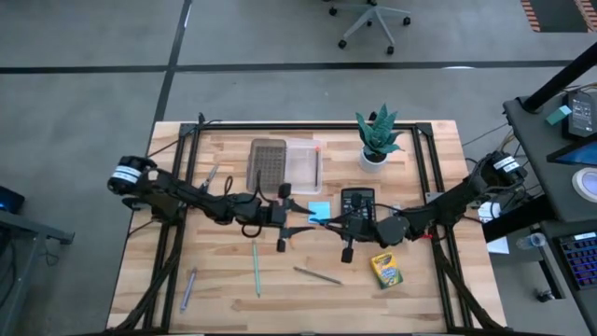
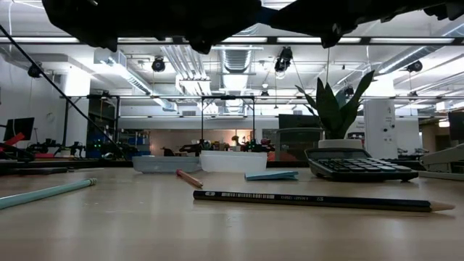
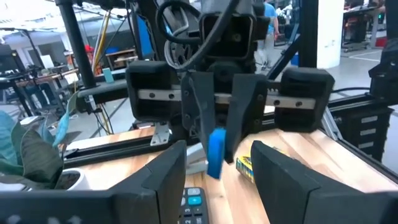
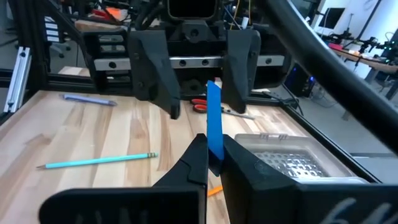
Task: Pack school essentials
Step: Put the blue eraser into the transparent supply box
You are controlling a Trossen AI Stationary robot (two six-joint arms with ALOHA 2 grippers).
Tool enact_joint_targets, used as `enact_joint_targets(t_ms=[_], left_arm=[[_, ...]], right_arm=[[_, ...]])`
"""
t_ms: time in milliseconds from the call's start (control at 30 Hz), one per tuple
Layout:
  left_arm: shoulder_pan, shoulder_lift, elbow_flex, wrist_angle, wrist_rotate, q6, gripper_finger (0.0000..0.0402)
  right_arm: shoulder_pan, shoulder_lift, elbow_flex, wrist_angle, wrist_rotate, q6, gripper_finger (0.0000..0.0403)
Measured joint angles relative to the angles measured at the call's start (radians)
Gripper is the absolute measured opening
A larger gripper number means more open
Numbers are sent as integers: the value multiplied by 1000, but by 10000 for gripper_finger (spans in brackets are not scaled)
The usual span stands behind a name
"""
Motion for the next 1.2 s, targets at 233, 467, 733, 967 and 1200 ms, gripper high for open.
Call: enact_joint_targets(t_ms=[233,467,733,967,1200], left_arm=[[0,14,5,16,0,0,162],[0,14,4,13,0,0,146],[2,14,3,12,0,0,78],[2,14,3,11,0,6,13],[2,14,3,10,0,8,8]], right_arm=[[0,0,0,0,0,-15,13],[0,0,0,0,0,-24,13],[0,0,0,0,0,-24,13],[0,0,0,0,1,-22,23],[0,0,0,0,1,-31,104]])
